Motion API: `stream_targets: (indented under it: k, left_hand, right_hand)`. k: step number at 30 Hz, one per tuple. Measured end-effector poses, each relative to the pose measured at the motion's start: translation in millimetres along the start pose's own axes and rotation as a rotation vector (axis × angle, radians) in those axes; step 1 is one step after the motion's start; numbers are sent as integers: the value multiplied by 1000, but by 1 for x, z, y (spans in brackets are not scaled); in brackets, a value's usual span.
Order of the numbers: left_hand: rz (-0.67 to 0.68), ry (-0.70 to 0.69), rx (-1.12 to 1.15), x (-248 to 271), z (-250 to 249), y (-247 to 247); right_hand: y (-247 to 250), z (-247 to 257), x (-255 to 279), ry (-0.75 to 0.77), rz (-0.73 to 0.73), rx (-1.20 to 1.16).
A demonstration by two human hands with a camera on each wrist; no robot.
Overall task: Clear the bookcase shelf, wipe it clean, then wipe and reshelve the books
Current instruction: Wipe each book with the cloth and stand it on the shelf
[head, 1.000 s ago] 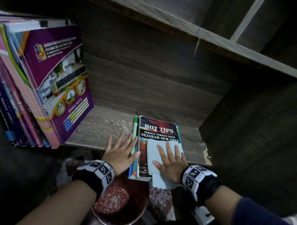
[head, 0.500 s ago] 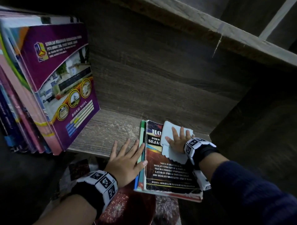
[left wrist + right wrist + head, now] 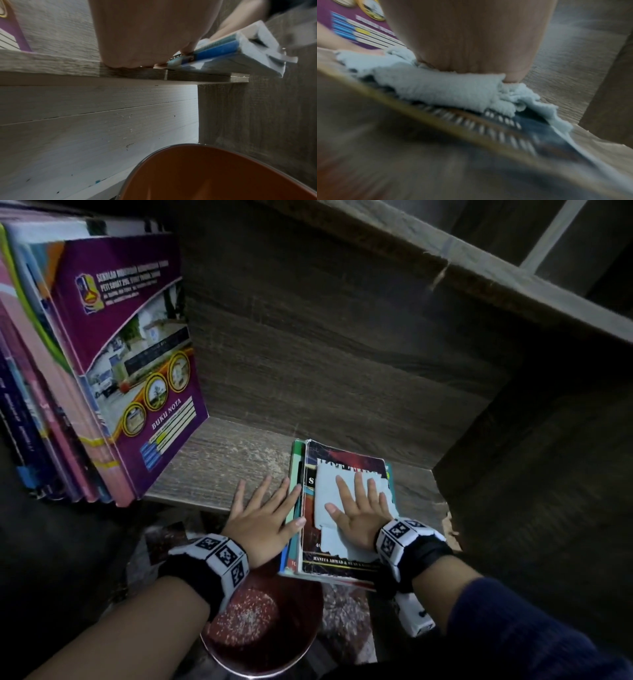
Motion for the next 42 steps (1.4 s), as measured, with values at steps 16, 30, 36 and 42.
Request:
stream_targets:
  k: [16, 30, 36, 42]
  left_hand:
    - [1, -25, 34, -1, -1, -2]
    - [-96, -41, 32, -3, 1, -3]
    - [-113, -12, 24, -1, 0, 1]
    - [-129, -19, 22, -2, 1, -1]
  right_hand:
    - [11, -60, 0, -53, -60, 69]
    - [-4, -31, 40, 259, -75, 84]
    - [0, 3, 29, 223, -124, 18]
    - [-2, -13, 33, 248, -170, 43]
Point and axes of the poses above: each hand's wrist, its own x-axis away from the middle knuckle, its own y-axis out of the back of the hand, z = x × y, the point moved 9 cm from there along -x, towards the middle knuckle, and after that the axes turned 10 degrees about -x, right-handed, at the moved point
